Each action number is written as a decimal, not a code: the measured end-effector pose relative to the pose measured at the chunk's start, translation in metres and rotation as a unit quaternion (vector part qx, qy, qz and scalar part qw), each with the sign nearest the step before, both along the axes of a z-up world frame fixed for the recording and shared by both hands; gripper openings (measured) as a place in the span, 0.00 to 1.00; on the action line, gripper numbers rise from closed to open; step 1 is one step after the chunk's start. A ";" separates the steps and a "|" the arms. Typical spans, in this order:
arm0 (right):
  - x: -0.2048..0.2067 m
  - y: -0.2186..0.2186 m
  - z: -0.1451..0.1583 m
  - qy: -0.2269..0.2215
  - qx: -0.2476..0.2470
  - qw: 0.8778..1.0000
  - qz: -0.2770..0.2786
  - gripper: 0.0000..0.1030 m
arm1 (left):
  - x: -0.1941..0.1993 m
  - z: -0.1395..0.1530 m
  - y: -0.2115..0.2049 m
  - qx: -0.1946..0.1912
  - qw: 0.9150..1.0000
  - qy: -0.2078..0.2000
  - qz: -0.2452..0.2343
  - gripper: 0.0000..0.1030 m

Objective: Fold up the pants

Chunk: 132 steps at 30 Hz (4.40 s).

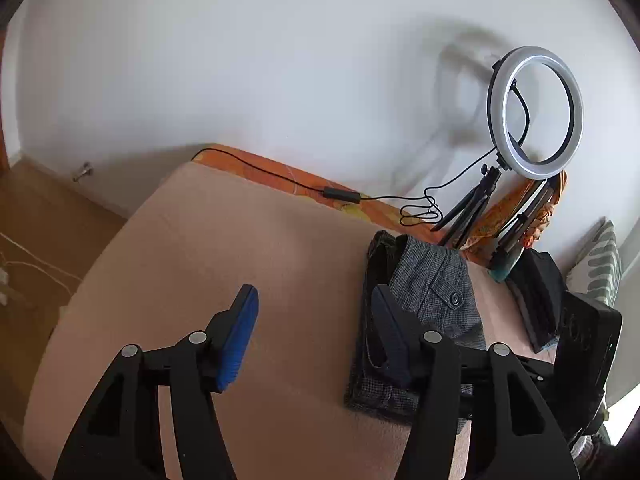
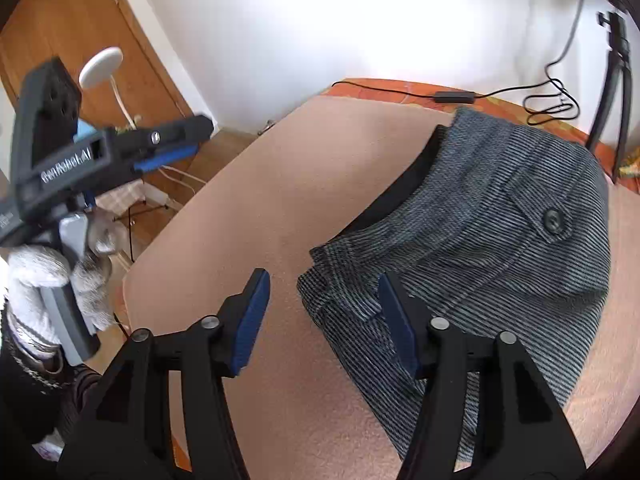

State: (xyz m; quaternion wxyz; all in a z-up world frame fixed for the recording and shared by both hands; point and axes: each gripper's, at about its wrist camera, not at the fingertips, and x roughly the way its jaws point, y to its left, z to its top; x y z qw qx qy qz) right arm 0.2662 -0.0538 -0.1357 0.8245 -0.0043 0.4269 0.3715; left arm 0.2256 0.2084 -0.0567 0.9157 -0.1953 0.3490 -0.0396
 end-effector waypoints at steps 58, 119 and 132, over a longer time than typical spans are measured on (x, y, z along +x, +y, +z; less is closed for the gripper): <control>0.065 -0.179 -0.036 0.123 0.131 0.966 -0.188 0.75 | -0.008 -0.121 -0.063 -0.331 0.933 0.090 0.112 0.76; 0.067 -0.190 0.099 -0.032 0.059 0.985 -0.159 0.18 | -0.011 -0.040 -0.161 -0.185 0.981 -0.040 -0.045 0.21; 0.052 -0.324 0.149 -0.074 0.044 0.973 -0.213 0.18 | 0.021 -0.004 -0.287 -0.179 0.969 -0.063 -0.156 0.21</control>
